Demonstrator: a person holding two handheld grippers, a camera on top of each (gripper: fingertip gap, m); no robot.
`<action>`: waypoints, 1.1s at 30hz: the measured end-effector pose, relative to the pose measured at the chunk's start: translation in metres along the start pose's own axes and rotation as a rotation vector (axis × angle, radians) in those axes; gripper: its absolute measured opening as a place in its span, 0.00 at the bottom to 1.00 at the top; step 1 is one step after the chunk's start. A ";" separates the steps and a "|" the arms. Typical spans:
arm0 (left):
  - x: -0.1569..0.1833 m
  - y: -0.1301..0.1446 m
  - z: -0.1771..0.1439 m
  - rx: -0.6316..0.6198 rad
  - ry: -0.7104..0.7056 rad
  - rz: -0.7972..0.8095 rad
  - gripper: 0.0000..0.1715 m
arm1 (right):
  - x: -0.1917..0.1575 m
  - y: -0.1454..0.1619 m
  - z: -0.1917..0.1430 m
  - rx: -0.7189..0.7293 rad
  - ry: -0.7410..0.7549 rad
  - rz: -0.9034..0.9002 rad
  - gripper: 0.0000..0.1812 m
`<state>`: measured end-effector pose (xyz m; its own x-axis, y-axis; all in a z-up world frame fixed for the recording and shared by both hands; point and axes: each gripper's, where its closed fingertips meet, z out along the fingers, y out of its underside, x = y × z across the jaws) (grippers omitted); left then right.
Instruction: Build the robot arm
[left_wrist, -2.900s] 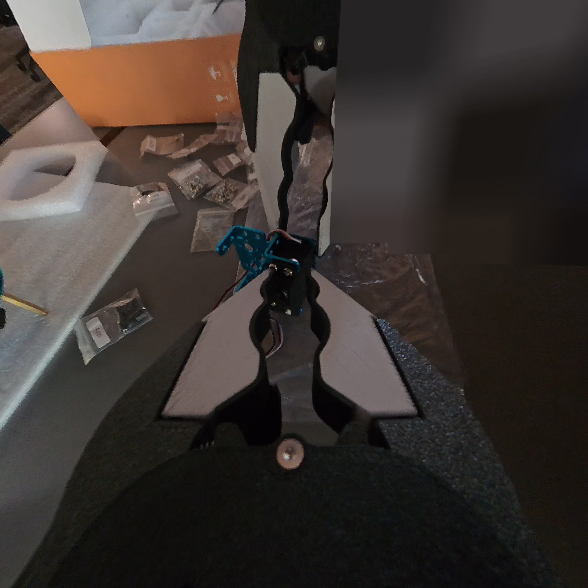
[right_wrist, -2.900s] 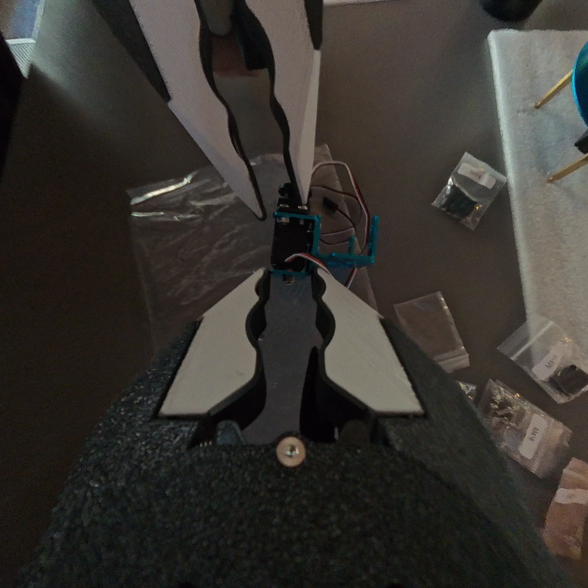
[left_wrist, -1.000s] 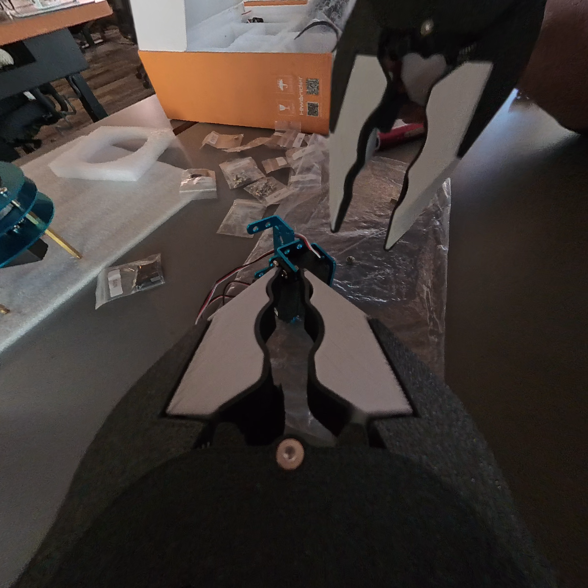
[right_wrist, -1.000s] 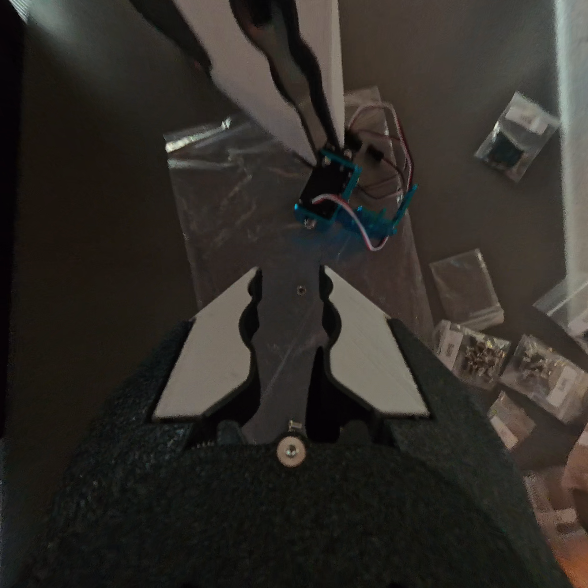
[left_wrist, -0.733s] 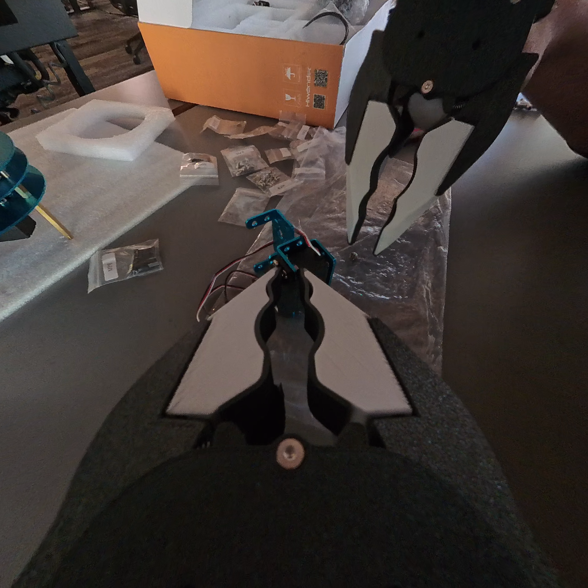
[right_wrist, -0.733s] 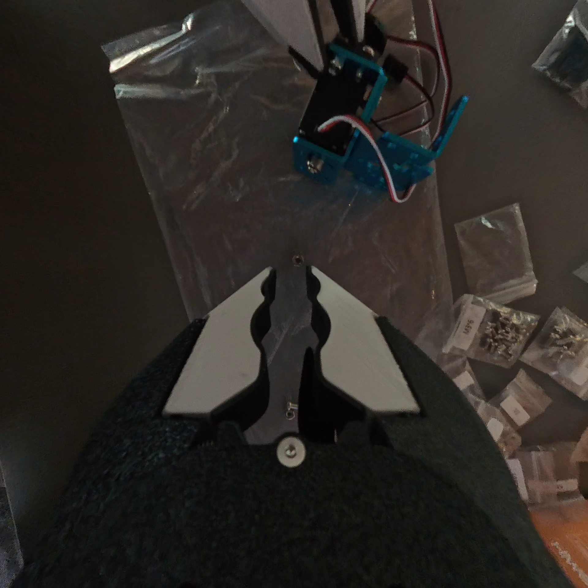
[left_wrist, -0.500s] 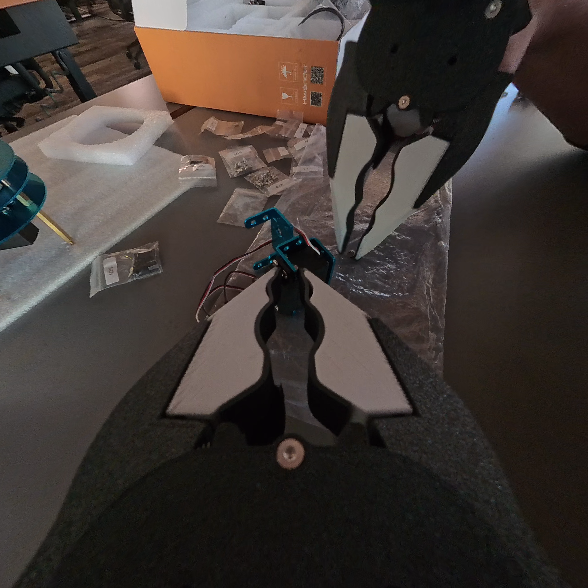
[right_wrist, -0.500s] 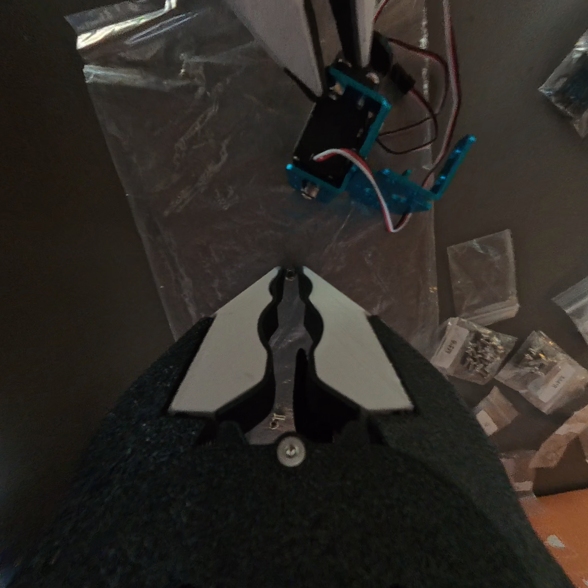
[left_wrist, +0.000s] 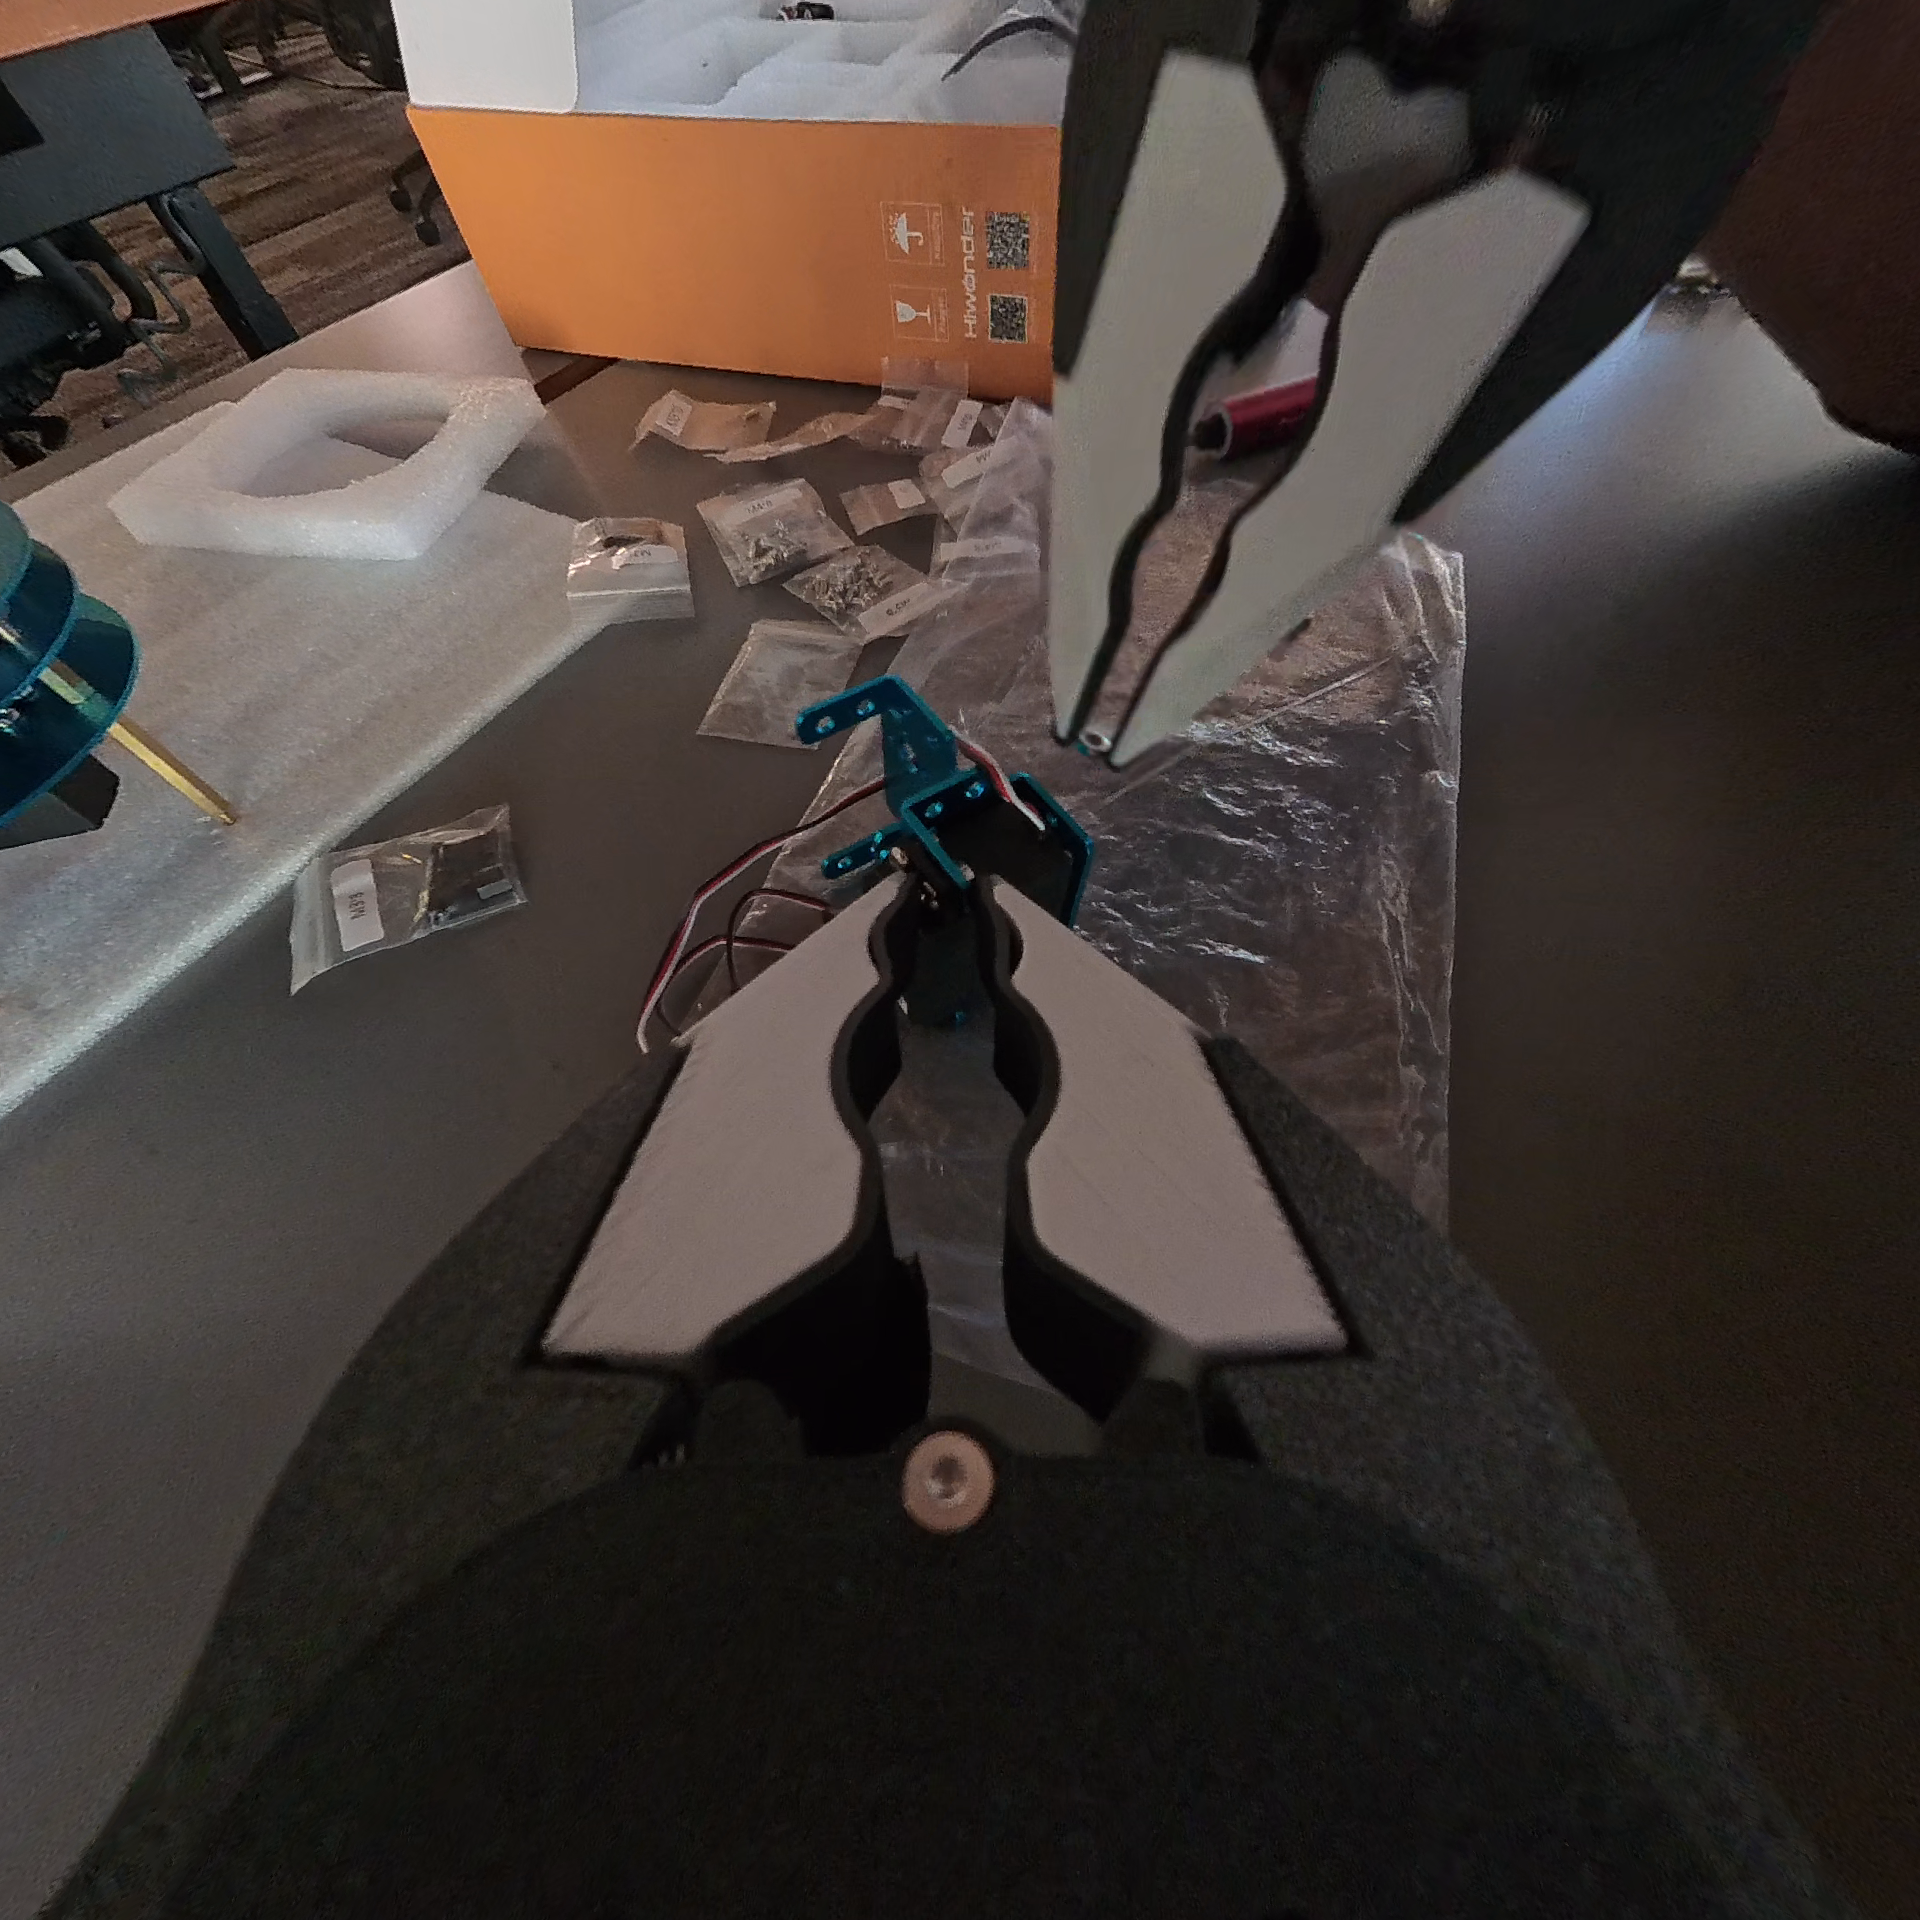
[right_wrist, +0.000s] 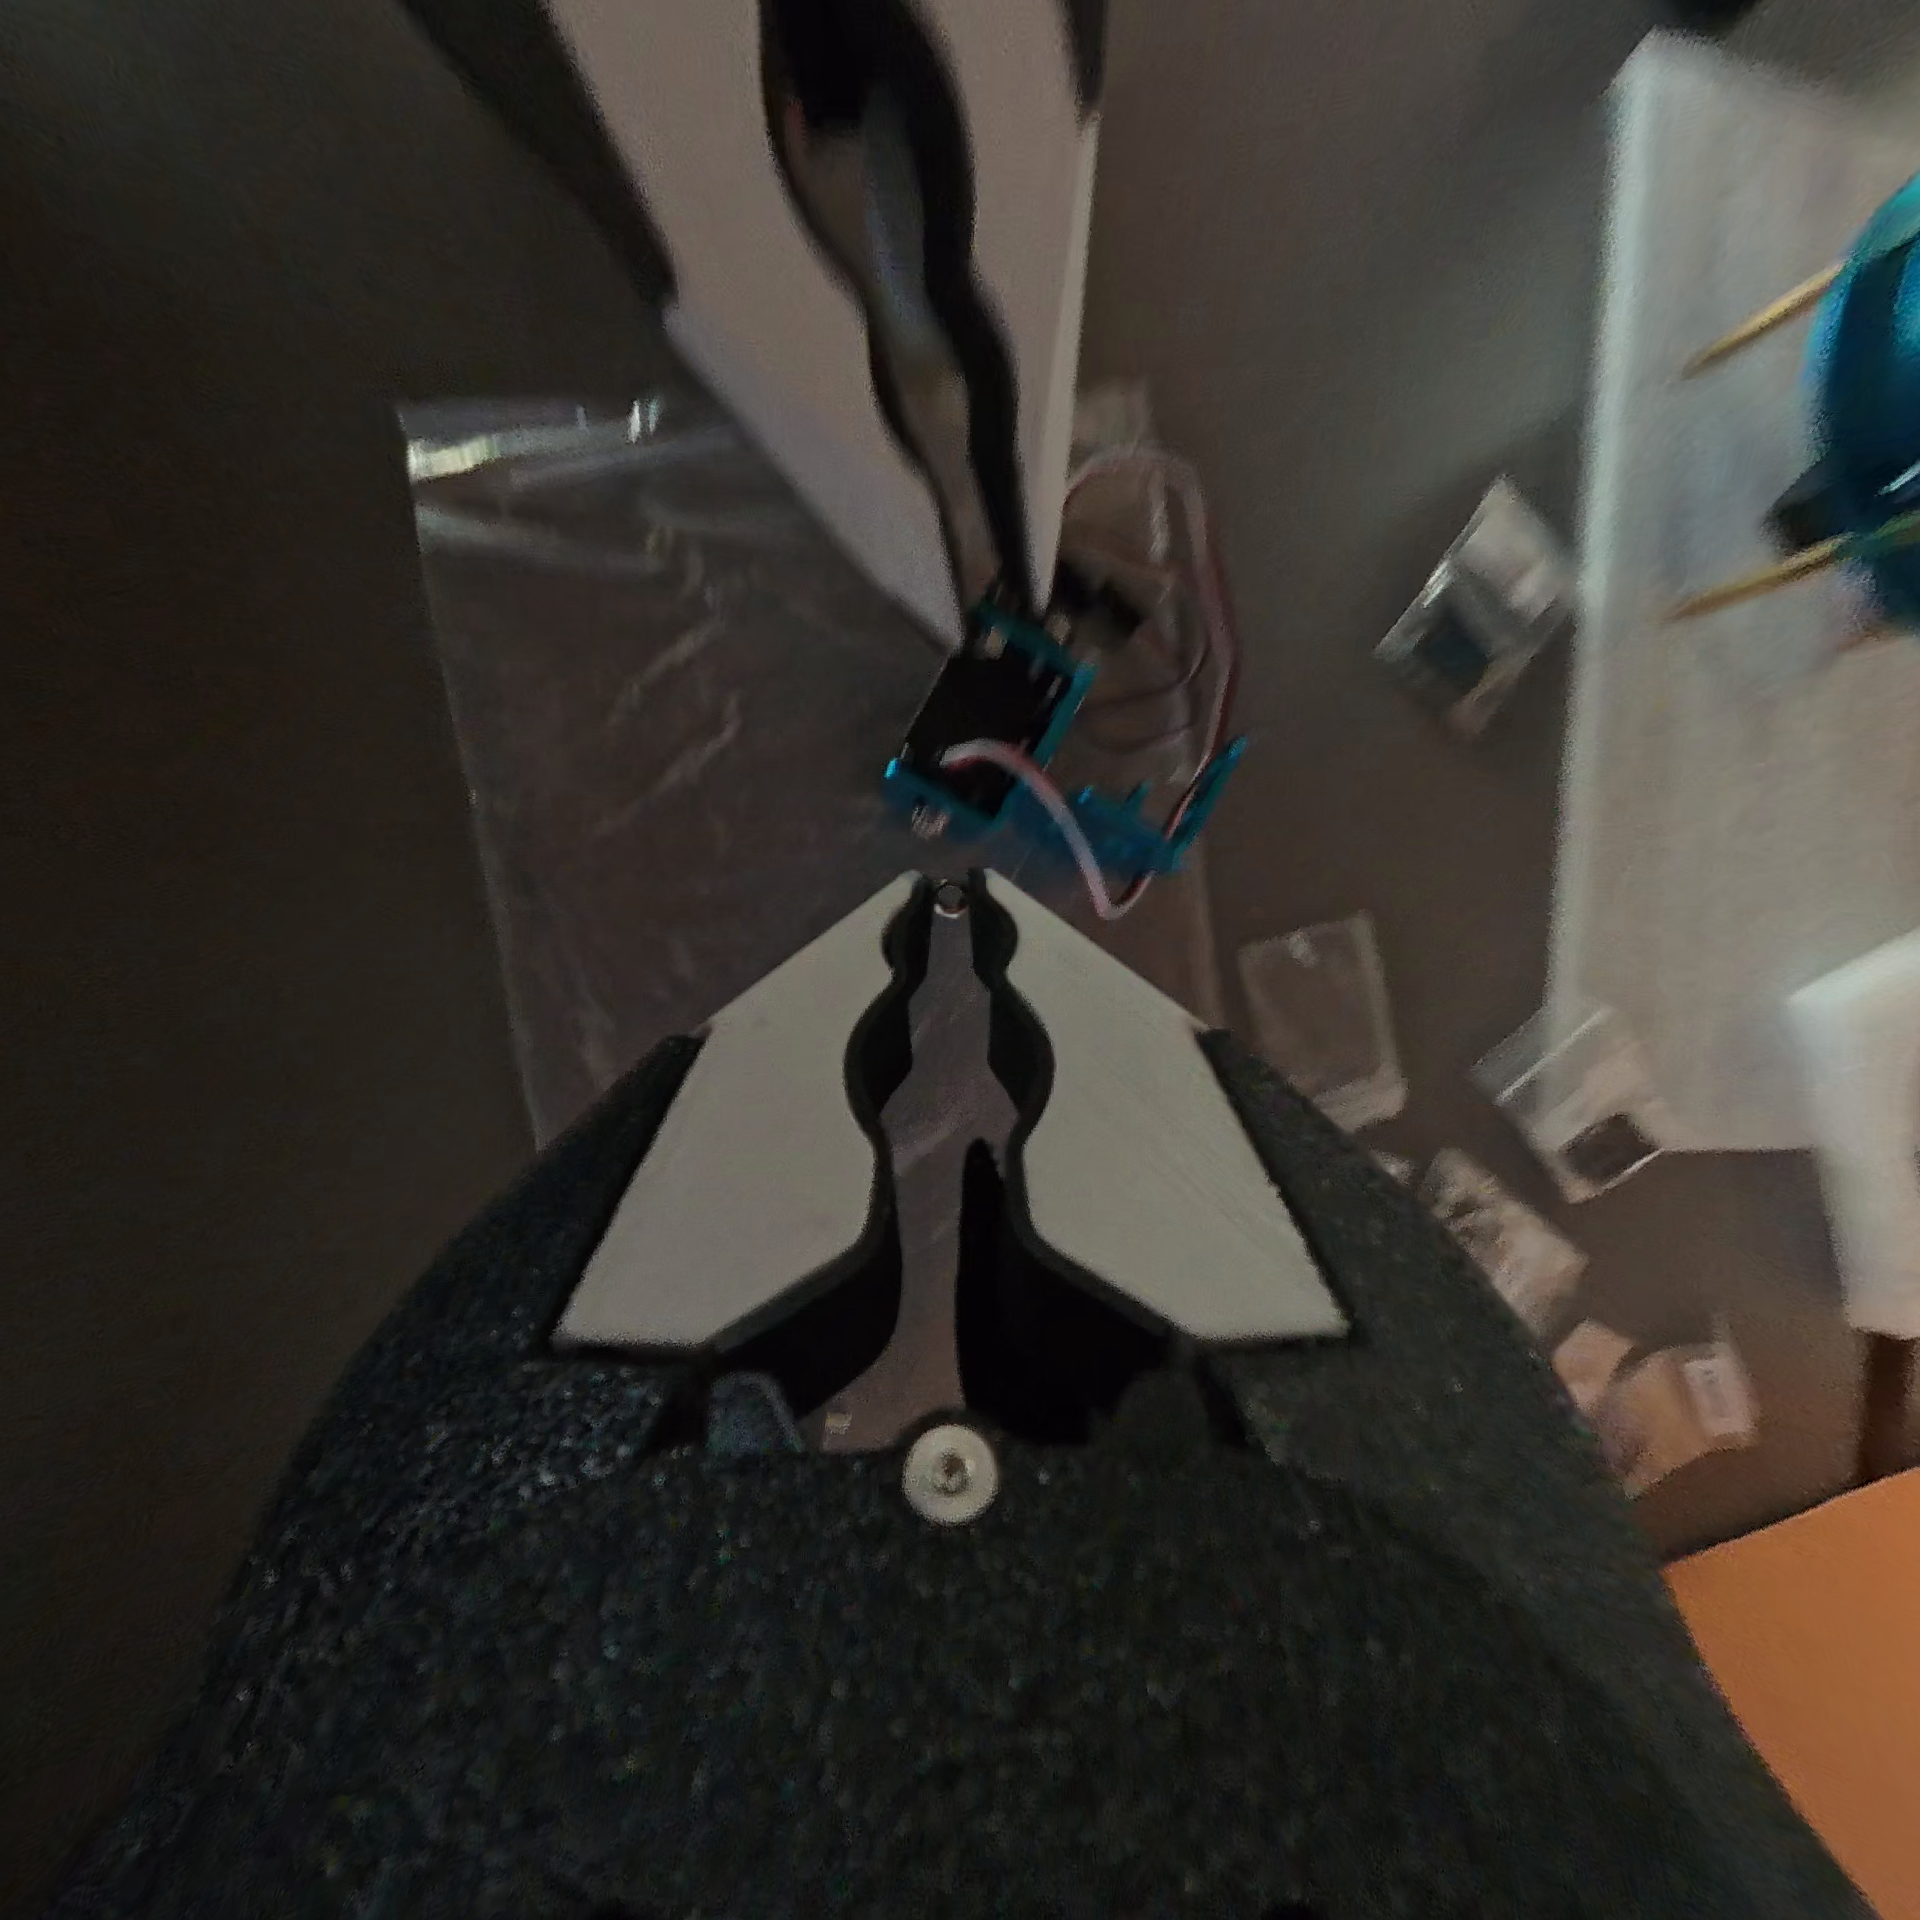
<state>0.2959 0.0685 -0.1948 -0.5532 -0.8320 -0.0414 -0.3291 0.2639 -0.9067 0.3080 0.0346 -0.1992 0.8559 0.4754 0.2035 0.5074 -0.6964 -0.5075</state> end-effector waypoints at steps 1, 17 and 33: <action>0.000 0.000 0.000 0.000 0.005 0.003 0.06 | 0.004 -0.010 -0.003 0.047 0.022 -0.016 0.03; -0.011 0.000 0.001 -0.002 0.007 -0.038 0.16 | 0.019 -0.039 0.017 0.124 0.048 -0.123 0.03; -0.002 0.000 0.006 -0.013 0.021 0.044 0.13 | 0.019 -0.036 0.018 0.119 0.124 -0.243 0.03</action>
<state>0.3013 0.0669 -0.1972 -0.5834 -0.8089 -0.0725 -0.3137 0.3068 -0.8986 0.3041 0.0779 -0.1919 0.7198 0.5461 0.4285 0.6904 -0.4987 -0.5241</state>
